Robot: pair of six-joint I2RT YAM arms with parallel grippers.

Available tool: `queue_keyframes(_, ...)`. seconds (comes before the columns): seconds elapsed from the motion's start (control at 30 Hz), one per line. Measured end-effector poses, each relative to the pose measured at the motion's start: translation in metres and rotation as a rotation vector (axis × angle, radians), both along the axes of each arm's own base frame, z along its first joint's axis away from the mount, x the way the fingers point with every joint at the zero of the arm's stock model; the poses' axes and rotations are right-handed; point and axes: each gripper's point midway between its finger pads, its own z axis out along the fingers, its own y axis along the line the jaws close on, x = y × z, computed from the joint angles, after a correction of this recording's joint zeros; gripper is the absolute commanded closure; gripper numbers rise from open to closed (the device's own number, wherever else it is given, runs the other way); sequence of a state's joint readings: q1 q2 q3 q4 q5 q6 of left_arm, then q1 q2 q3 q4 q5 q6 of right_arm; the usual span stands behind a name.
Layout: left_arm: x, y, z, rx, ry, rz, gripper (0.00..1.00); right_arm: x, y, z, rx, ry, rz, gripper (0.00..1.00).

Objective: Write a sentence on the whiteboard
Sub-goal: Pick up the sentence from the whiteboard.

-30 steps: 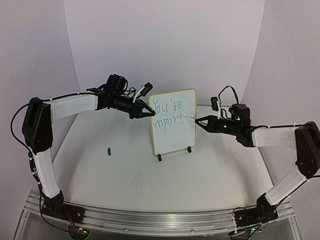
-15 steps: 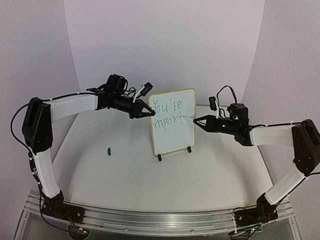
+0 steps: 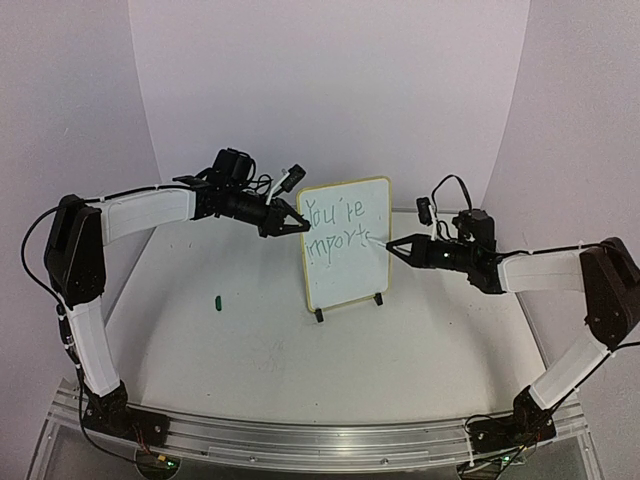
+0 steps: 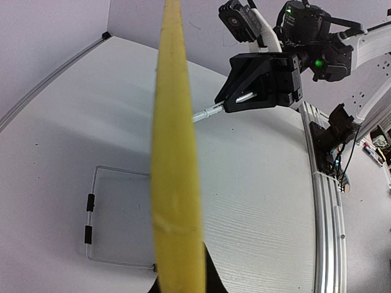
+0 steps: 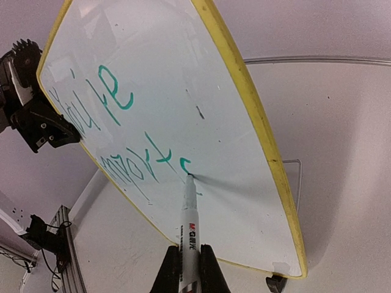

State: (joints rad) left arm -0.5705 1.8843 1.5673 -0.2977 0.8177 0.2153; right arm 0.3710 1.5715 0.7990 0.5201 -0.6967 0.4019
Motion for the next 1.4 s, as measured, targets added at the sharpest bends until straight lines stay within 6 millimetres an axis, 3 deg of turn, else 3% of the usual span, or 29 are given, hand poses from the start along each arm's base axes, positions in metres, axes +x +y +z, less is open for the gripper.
queue_keyframes(0.5,0.0,0.0,0.0,0.0,-0.001,-0.002,1.0,0.002,-0.006,0.015,0.001,-0.033,-0.044,1.0)
queue_keyframes(1.07,-0.001,0.0,0.0,0.001,0.001,-0.002,1.0,0.002,-0.006,0.014,0.004,-0.024,-0.046,1.0)
queue_keyframes(1.4,-0.001,0.0,0.0,0.002,0.0,-0.003,1.0,-0.001,-0.008,0.003,-0.013,0.012,-0.047,1.0)
